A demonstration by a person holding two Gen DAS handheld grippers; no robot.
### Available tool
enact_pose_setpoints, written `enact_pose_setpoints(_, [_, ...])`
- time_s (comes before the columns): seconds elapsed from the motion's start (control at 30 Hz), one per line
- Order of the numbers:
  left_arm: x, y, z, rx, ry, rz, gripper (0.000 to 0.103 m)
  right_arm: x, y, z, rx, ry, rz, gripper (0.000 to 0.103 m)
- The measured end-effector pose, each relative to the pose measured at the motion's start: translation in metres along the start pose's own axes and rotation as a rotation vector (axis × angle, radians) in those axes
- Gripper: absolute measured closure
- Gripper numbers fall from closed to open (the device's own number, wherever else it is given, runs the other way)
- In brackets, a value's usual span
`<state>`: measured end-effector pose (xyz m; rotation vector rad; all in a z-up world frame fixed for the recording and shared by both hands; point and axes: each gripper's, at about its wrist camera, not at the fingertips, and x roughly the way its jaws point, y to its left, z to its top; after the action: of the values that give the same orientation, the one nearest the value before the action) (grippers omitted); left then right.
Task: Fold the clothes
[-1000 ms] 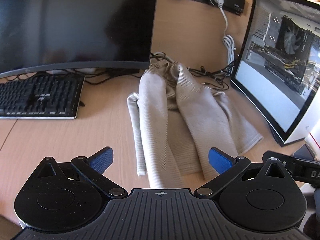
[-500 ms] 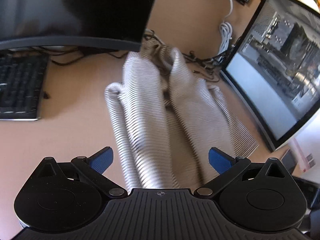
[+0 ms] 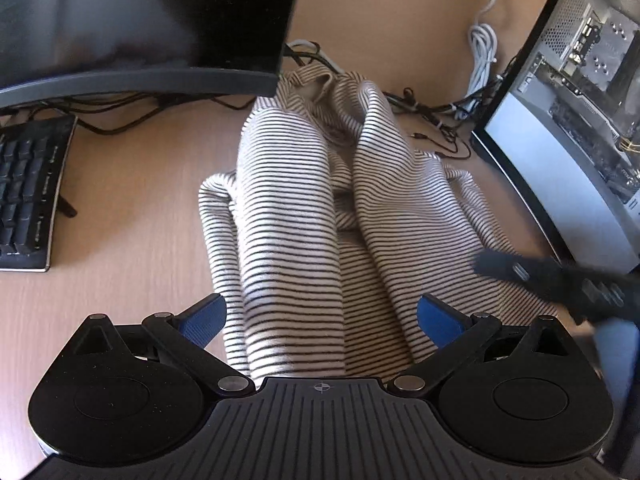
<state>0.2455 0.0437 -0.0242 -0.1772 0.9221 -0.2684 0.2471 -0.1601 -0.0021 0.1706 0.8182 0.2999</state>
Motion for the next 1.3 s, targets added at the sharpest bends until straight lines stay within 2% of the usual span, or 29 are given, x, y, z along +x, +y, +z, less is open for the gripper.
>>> enact_pose_setpoints(0.07, [0.002,-0.003,0.002,-0.004,0.000,0.030,0.000,0.015,-0.002,0.010,-0.013,0.009,0.030,0.000])
enact_pose_setpoints(0.2, [0.003,-0.001,0.005,-0.037,-0.003,0.095,0.000,0.045,-0.011,0.014,0.017,0.095,0.095,0.000])
enact_pose_setpoints(0.4, [0.005,0.005,0.012,-0.066,-0.018,0.144,0.000,0.057,-0.007,0.002,-0.023,0.127,0.087,0.000])
enact_pose_setpoints(0.57, [0.014,0.003,0.019,-0.068,-0.013,0.126,0.000,0.060,0.008,-0.001,-0.175,0.173,0.021,0.000])
enact_pose_setpoints(0.67, [0.018,0.002,0.018,-0.052,0.001,0.126,0.000,0.059,0.015,-0.003,-0.232,0.186,0.010,0.000])
enact_pose_setpoints(0.83, [0.009,0.008,0.014,-0.067,-0.018,0.146,0.000,0.039,0.022,-0.025,-0.326,0.221,0.056,0.002])
enact_pose_setpoints(1.03, [-0.010,0.018,0.000,-0.035,0.022,0.050,0.002,0.005,0.030,-0.060,-0.440,0.276,0.118,0.002])
enact_pose_setpoints(1.1, [-0.016,0.020,-0.006,-0.012,0.041,0.013,0.005,-0.002,0.028,-0.067,-0.445,0.275,0.106,0.002])
enact_pose_setpoints(1.17, [-0.016,0.019,-0.012,0.006,0.071,-0.015,0.023,-0.009,0.026,-0.074,-0.446,0.272,0.093,0.001])
enact_pose_setpoints(1.2, [-0.014,0.019,-0.014,0.015,0.087,-0.030,0.027,-0.012,0.025,-0.077,-0.446,0.270,0.086,0.001])
enact_pose_setpoints(1.27, [-0.010,0.014,-0.016,0.042,0.102,-0.041,0.046,-0.011,0.025,-0.077,-0.426,0.265,0.067,0.000])
enact_pose_setpoints(1.3, [-0.009,0.011,-0.017,0.060,0.105,-0.037,0.050,-0.010,0.026,-0.076,-0.415,0.263,0.058,0.000])
